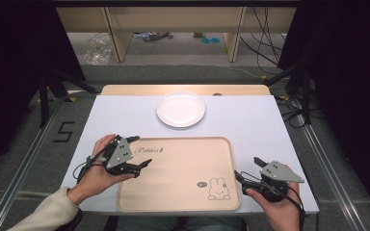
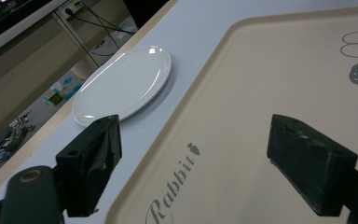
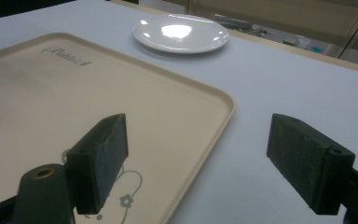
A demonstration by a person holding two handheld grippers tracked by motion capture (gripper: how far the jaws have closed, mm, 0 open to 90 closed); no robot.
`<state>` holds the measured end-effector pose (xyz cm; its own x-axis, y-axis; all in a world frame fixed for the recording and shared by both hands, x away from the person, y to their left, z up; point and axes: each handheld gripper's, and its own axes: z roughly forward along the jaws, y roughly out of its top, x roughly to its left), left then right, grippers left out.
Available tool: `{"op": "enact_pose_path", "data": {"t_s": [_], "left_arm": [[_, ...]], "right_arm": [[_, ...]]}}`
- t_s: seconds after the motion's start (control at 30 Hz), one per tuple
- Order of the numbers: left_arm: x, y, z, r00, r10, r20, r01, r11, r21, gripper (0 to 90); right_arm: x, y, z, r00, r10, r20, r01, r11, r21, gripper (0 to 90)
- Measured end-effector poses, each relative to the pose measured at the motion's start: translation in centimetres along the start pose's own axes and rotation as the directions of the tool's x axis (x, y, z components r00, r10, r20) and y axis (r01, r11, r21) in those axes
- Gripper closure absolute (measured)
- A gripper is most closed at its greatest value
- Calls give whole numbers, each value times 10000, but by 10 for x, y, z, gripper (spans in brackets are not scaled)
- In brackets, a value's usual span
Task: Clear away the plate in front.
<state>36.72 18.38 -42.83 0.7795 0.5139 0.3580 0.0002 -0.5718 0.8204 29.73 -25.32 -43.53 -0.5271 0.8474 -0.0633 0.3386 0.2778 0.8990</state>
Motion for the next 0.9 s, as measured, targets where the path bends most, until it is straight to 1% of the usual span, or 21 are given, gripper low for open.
{"op": "enact_pose_path", "data": {"t_s": [0.07,0.1,0.13,0.17,0.2,0.27,0.3,0.33,0.37,0.4,0.43,0.5,0.53,0.57,0.6,0.63,0.67,0.8,0.83,0.87,0.9], "left_arm": [[-1,1,0,10000,41,14,-41,10000,20,173],[-2,3,-1,9998,187,-54,-186,9998,45,173],[-2,3,-1,9998,187,-54,-186,9998,45,172],[-3,3,-1,9993,365,-115,-364,9993,105,172],[-3,4,-1,9989,444,-137,-442,9989,134,172],[-2,5,-1,9989,468,-83,-466,9987,184,172],[0,7,-2,9968,781,-153,-777,9967,236,171],[0,7,-2,9968,781,-153,-777,9967,236,171],[1,9,-2,9966,815,-128,-810,9961,357,171],[1,9,-2,9966,815,-128,-810,9961,357,171],[2,9,1,9968,782,-137,-778,9965,291,171],[3,10,2,9970,767,-114,-763,9965,346,171],[5,11,6,9959,897,86,-901,9938,652,170],[5,11,6,9959,897,86,-901,9938,652,170],[5,11,8,9969,724,295,-742,9951,659,170],[6,13,9,9965,731,400,-759,9944,740,170],[5,16,9,9950,953,312,-973,9926,723,172],[5,19,13,9948,993,226,-1005,9929,637,172],[8,22,16,9926,1205,178,-1215,9898,745,172],[8,22,16,9926,1205,178,-1215,9898,745,172],[12,26,21,9915,1282,198,-1295,9880,839,172]], "right_arm": [[0,0,0,10000,43,1,-43,10000,31,209],[0,0,0,10000,-61,44,61,9999,110,203],[1,0,0,10000,-46,14,46,10000,87,201],[1,0,0,10000,-46,14,46,10000,87,201],[1,1,-1,9997,-200,110,199,9998,87,199],[1,1,-1,9997,-229,125,229,9997,13,198],[2,0,0,9995,-265,158,266,9996,-38,197],[2,1,0,9995,-266,152,266,9996,-40,197],[2,1,0,9994,-293,167,294,9996,-43,198],[2,1,0,9994,-293,167,294,9996,-43,198],[2,1,0,9987,-446,228,447,9990,-54,198],[2,1,0,9988,-429,254,431,9991,-47,198],[2,1,0,9989,-419,233,418,9991,15,198],[2,1,0,9989,-419,233,418,9991,15,198],[2,1,0,9986,-452,266,452,9990,11,197],[2,1,-1,9986,-450,279,447,9989,116,197],[3,0,0,9992,-348,208,346,9994,83,197],[2,0,-1,9985,-491,250,488,9987,125,197],[2,1,-1,9986,-474,251,470,9988,161,197],[3,0,0,9991,-384,185,382,9992,121,197],[3,0,0,9989,-411,210,409,9991,80,197]]}}
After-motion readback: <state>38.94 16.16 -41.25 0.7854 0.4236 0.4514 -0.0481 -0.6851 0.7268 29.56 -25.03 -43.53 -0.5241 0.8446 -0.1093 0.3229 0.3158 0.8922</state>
